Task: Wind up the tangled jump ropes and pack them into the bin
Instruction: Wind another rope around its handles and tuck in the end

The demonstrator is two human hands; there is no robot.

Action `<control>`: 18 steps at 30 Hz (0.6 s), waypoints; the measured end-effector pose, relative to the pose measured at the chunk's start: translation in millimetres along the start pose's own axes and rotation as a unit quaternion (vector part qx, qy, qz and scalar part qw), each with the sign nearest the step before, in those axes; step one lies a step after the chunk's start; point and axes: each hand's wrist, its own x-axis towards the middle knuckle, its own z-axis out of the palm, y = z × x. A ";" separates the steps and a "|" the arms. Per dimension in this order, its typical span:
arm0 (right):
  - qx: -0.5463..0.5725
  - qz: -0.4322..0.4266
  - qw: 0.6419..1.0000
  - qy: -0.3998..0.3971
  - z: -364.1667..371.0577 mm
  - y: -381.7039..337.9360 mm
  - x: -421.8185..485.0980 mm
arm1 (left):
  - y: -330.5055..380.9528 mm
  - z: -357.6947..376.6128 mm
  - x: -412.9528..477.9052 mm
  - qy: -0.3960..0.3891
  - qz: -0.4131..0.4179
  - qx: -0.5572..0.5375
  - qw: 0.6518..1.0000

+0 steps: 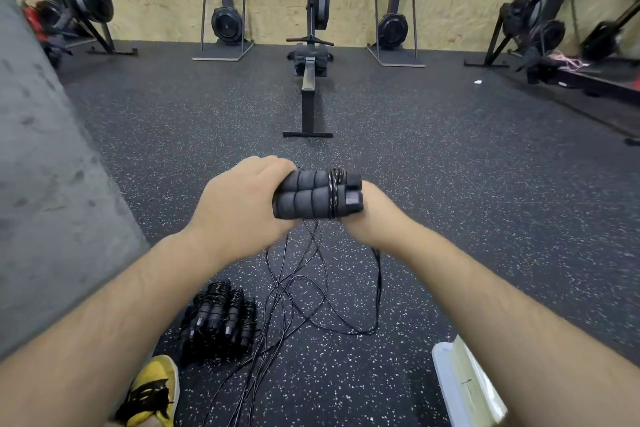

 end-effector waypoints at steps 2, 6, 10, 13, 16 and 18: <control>0.010 0.022 1.000 -0.009 10.8 -9.9 -1.0 | 5.3 -1.1 8.9 0.024 -0.032 0.012 0.999; 0.088 0.032 0.996 0.005 22.0 -25.0 -6.1 | -4.2 -1.3 26.1 0.062 -0.077 0.087 0.991; 0.056 0.013 0.998 0.016 19.3 -33.2 -8.4 | -24.8 9.0 26.1 0.055 -0.071 0.144 0.985; 0.033 0.017 0.999 0.013 12.9 -38.5 -15.0 | -33.3 13.6 26.0 0.037 -0.068 0.165 0.983; 0.021 0.020 0.999 0.027 3.2 -42.6 -18.5 | -36.5 14.8 26.8 0.021 -0.091 0.156 0.983; 0.009 0.017 0.999 0.031 -3.1 -47.5 -22.5 | -38.4 15.3 24.2 0.023 -0.090 0.163 0.982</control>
